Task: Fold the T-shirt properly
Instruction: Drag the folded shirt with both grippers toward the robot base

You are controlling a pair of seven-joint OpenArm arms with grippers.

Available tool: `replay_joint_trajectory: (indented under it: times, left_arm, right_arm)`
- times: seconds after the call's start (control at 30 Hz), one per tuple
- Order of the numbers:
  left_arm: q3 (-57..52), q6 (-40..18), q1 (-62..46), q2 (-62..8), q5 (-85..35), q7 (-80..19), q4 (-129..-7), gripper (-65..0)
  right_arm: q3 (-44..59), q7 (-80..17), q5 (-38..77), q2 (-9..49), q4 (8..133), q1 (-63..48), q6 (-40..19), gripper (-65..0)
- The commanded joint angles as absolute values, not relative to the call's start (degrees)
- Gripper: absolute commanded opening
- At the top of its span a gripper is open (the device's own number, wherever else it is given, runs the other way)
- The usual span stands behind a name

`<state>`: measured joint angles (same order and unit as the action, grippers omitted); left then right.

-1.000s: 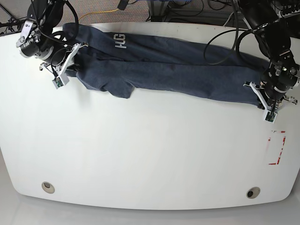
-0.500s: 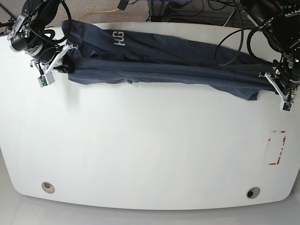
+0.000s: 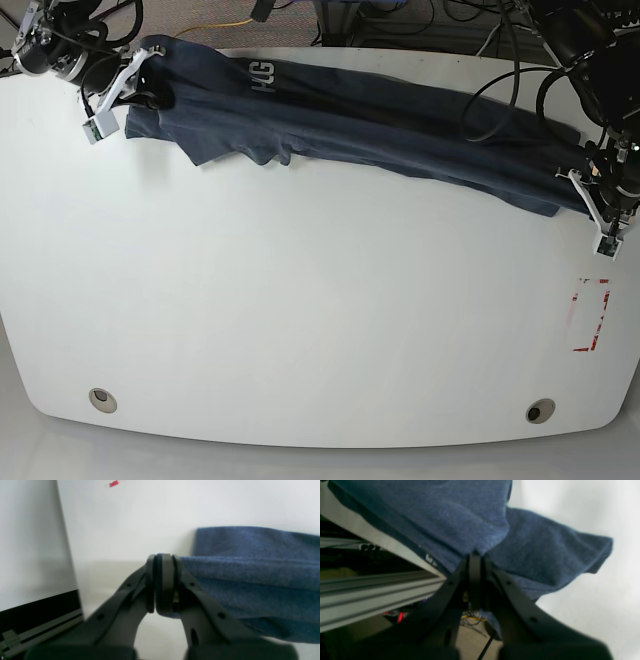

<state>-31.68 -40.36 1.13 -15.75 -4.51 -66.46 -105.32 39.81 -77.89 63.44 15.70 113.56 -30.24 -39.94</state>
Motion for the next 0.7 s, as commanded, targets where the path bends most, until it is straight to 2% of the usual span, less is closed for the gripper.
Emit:
replay_joint_trajectory:
  times: [0.0, 0.17, 0.43, 0.5, 0.67]
  left_arm:
    - [-31.2, -40.0, 2.3, -18.0, -3.8, -64.0, -104.4, -65.0]
    - [-29.0, -40.0, 3.5, -20.1, -3.9, -60.6, -100.2, -65.0]
    - [-25.6, -40.0, 4.9, -22.1, -4.0, -60.6, -96.6, -65.0]
    - [-23.6, -40.0, 4.7, -22.5, -4.0, -60.7, -96.6, -60.0]
    - [-23.2, -40.0, 1.0, -22.5, -3.8, -60.8, -96.7, -39.4]
  right_arm:
    - [40.3, -77.2, 64.2, 16.7, 114.6, -31.9, -40.0, -65.0]
    - [40.2, -77.2, 64.0, 16.7, 114.4, -33.9, -40.0, -65.0]
    - [40.1, -77.2, 62.4, 16.6, 114.3, -34.7, -40.0, -64.8]
    - [40.1, -77.2, 59.9, 16.6, 114.3, -34.8, -40.0, -59.5]
    - [40.2, -77.2, 53.1, 16.6, 114.3, -35.0, -40.0, -38.5]
